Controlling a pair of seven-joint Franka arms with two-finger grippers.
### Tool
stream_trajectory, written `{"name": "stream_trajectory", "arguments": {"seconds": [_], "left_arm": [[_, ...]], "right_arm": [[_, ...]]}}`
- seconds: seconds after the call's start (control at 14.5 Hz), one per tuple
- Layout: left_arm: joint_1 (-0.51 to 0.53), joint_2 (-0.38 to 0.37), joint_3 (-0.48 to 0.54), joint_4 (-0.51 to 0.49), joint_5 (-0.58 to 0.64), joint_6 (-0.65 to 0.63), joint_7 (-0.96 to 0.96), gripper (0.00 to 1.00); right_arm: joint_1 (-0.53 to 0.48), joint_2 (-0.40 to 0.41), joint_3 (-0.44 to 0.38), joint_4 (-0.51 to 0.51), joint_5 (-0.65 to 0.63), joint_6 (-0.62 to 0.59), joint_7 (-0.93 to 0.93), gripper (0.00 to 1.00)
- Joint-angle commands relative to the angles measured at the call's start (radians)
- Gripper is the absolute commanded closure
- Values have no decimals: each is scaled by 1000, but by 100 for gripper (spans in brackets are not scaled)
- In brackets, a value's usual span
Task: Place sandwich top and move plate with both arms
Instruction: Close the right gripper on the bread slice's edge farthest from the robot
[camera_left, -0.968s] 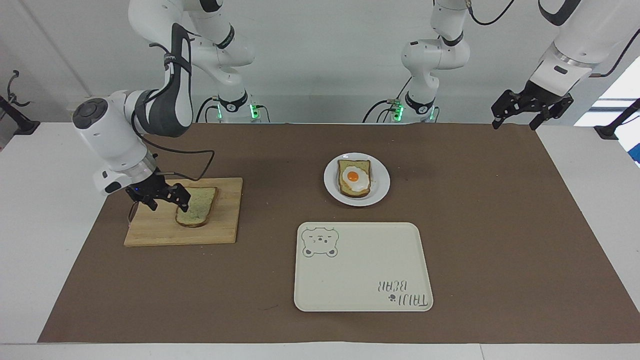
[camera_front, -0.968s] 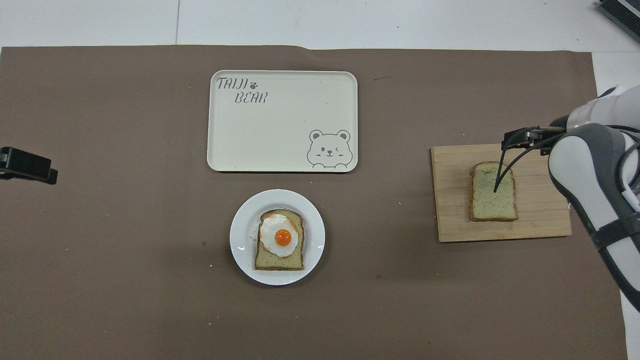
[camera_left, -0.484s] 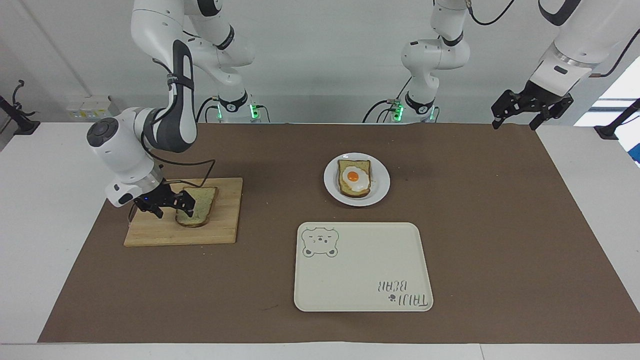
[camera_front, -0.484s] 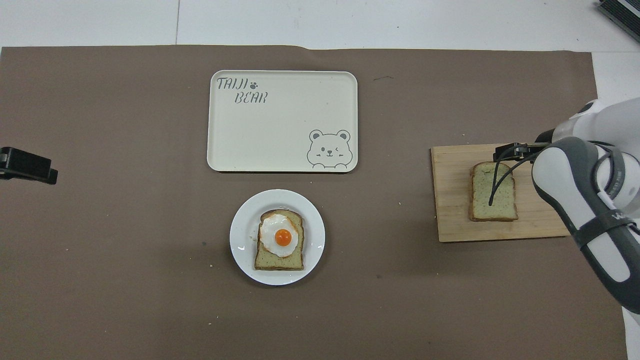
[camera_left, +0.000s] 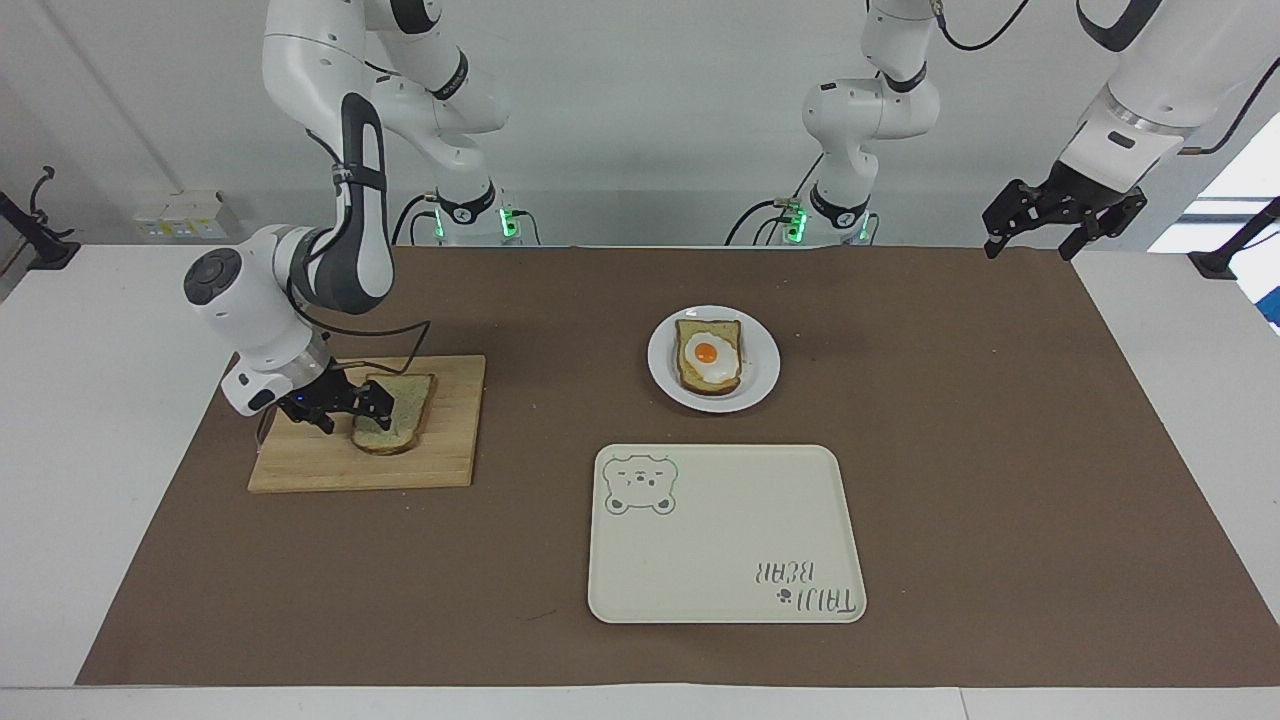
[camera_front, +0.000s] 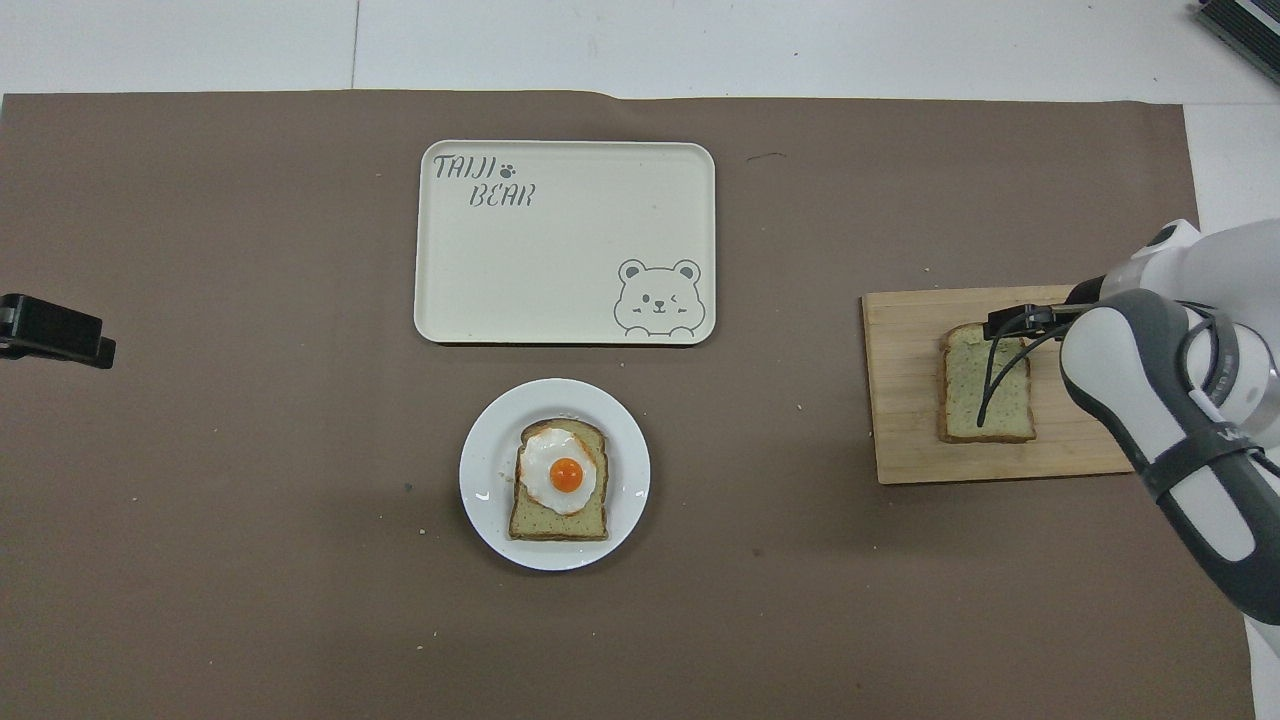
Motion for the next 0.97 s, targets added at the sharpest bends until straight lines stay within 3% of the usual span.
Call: {"name": "stream_trajectory", "arguments": {"seconds": [0.0,0.48,0.55,0.76,0.9], "left_arm": [[1,4,-2,15,19,-17,-10,0],[1,4,-2,15,19,-17,-10,0],[1,4,-2,15,19,-17,-10,0],[1,4,-2,15,19,-17,-10,0],[1,4,-2,14,19,-17,-10,0]], "right_arm": [[-19,-4,9,-30,31,28,-52,0],[-28,-2,9,-41,38,28,-54,0],[-28,-2,9,-41,38,28,-54,4],[-26,-2,9,-41,38,27,-52,37],[-26,-2,9,-41,38,27,-49,67]]}}
